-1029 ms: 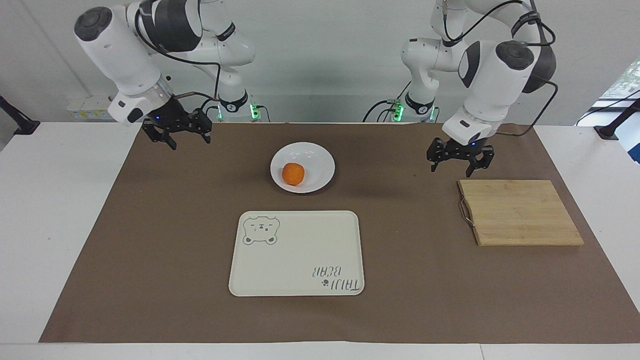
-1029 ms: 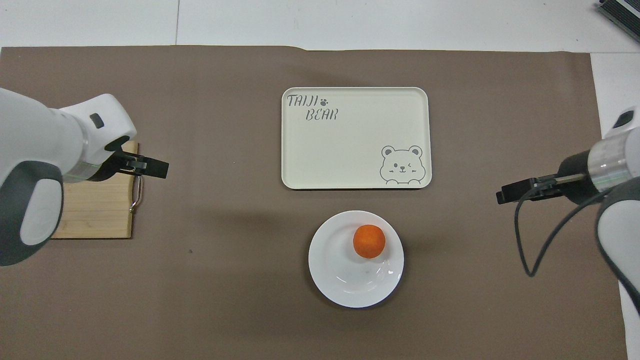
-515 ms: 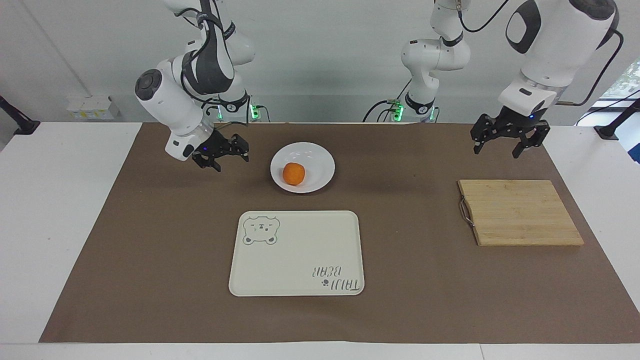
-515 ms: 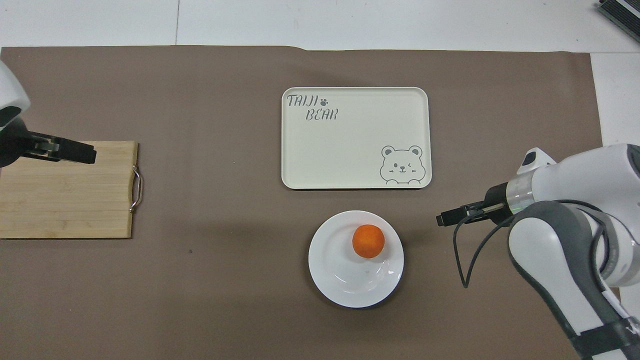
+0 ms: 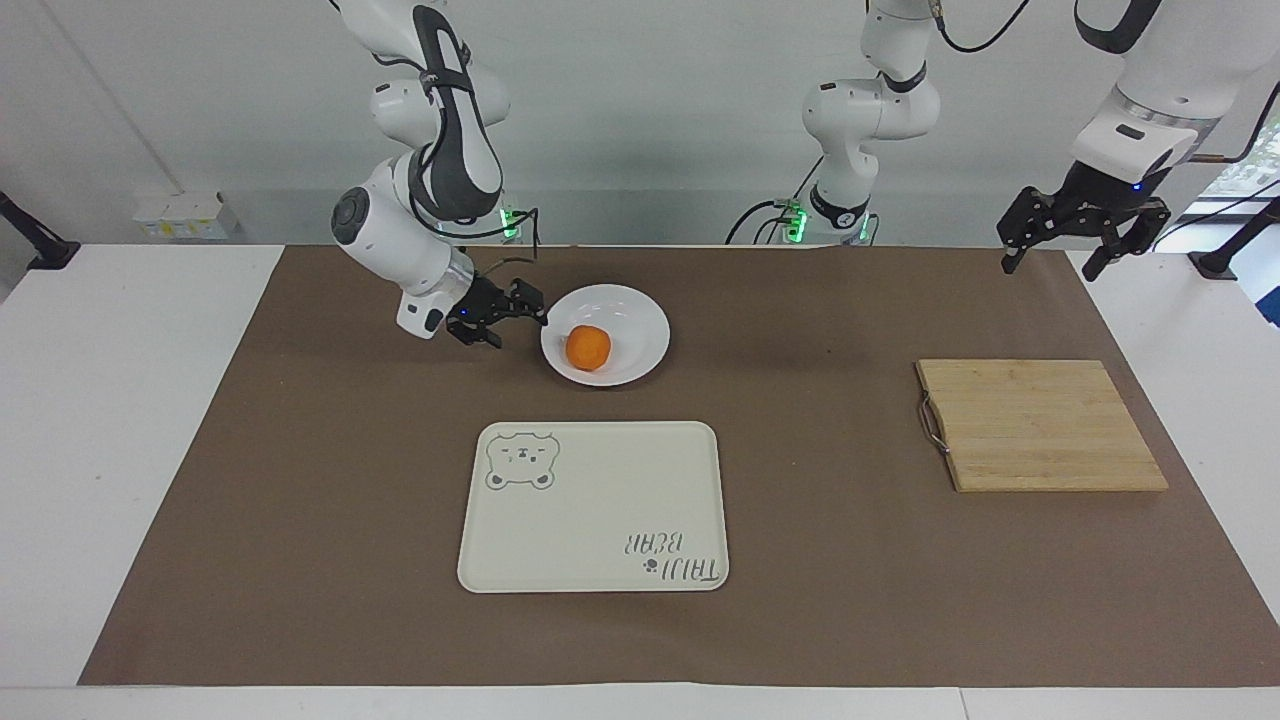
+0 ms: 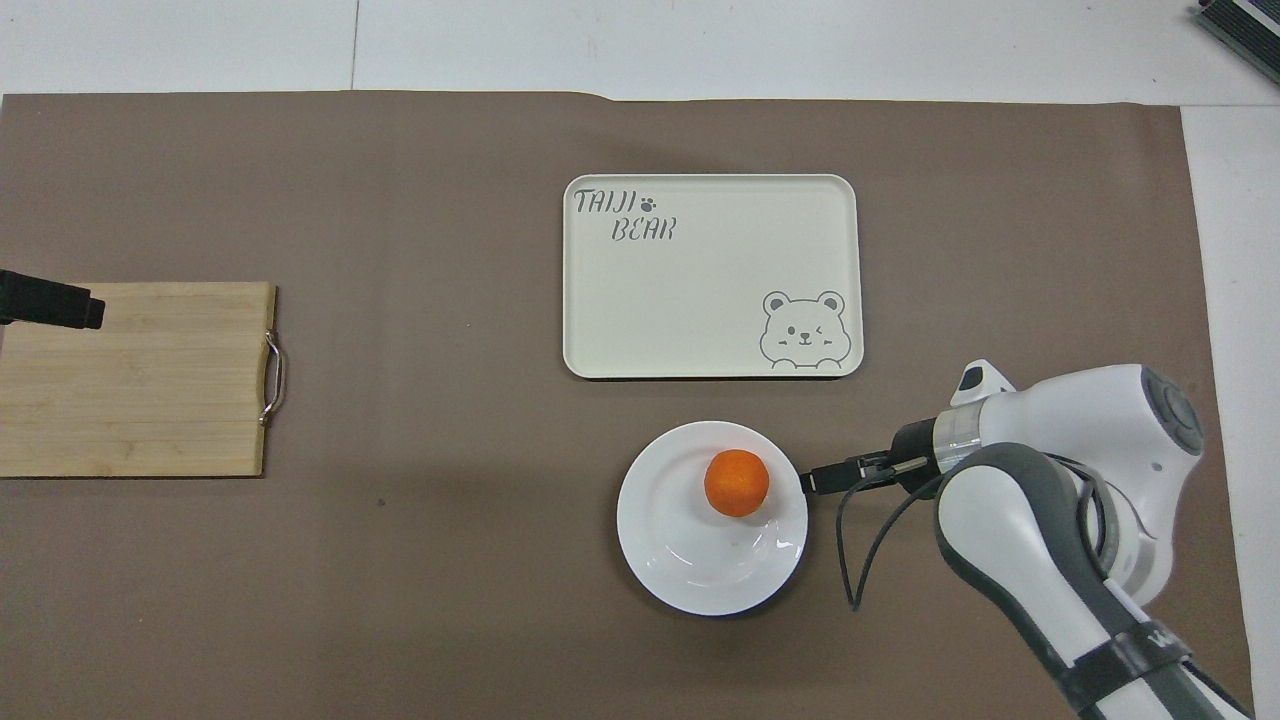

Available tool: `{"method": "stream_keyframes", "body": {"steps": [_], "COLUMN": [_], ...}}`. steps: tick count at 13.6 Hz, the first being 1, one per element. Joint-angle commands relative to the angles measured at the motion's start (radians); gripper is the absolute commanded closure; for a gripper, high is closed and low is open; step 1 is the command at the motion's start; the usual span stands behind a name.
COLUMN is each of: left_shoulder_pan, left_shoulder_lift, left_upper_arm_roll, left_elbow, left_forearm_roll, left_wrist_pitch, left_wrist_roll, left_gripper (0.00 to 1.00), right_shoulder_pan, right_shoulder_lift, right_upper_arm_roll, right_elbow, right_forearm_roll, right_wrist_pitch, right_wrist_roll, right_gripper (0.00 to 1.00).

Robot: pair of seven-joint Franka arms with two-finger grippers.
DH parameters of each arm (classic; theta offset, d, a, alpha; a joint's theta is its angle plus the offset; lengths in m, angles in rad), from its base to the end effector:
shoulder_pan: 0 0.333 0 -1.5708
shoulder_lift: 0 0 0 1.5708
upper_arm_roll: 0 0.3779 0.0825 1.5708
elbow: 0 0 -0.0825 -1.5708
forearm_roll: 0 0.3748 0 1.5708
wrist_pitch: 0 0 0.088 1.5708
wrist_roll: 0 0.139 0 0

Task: Place orange and plate with both arms
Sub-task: 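Move the right gripper to the plate rim while the left gripper withdraws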

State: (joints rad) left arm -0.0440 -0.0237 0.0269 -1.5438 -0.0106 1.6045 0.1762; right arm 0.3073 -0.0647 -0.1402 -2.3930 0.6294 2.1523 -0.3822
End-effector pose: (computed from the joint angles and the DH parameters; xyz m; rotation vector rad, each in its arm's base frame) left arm 0.5430 -0.0105 0.6831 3.1196 -0.3026 0.1333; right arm 0.4452 0.1153 0.3751 -2.6147 -0.1959 0.1569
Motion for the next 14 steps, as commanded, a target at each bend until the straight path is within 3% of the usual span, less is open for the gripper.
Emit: {"method": "stream_keyframes", "body": {"steps": [1, 6, 9, 12, 14], "left_shoulder_pan": [0.010, 0.013, 0.012, 0.012, 0.012], "left_shoulder_lift": [0.004, 0.002, -0.019, -0.018, -0.016], "left_upper_arm_roll": [-0.007, -0.007, -0.007, -0.008, -0.008], "left_elbow": [0.013, 0.014, 0.007, 0.005, 0.005], "left_forearm_roll": [0.009, -0.017, -0.015, -0.014, -0.012], "left_wrist_pitch": [-0.028, -0.055, -0.149, -0.118, -0.103], "left_wrist_roll": [0.009, -0.003, -0.108, -0.109, -0.110], "left_gripper": [0.00, 0.00, 0.00, 0.00, 0.00], "right_shoulder_pan": [0.007, 0.070, 0.068, 0.070, 0.073], "right_shoulder_lift": [-0.004, 0.037, 0.026, 0.022, 0.022], "right_upper_arm_roll": [-0.004, -0.004, -0.004, -0.004, -0.004], "right_elbow": [-0.055, -0.124, -0.143, -0.153, -0.152], "right_forearm_roll": [0.090, 0.222, 0.222, 0.225, 0.224], "right_wrist_pitch": [0.043, 0.135, 0.132, 0.130, 0.126], "right_wrist_roll": [-0.066, -0.164, -0.170, -0.167, -0.165], "right_gripper": [0.00, 0.00, 0.00, 0.02, 0.27]}}
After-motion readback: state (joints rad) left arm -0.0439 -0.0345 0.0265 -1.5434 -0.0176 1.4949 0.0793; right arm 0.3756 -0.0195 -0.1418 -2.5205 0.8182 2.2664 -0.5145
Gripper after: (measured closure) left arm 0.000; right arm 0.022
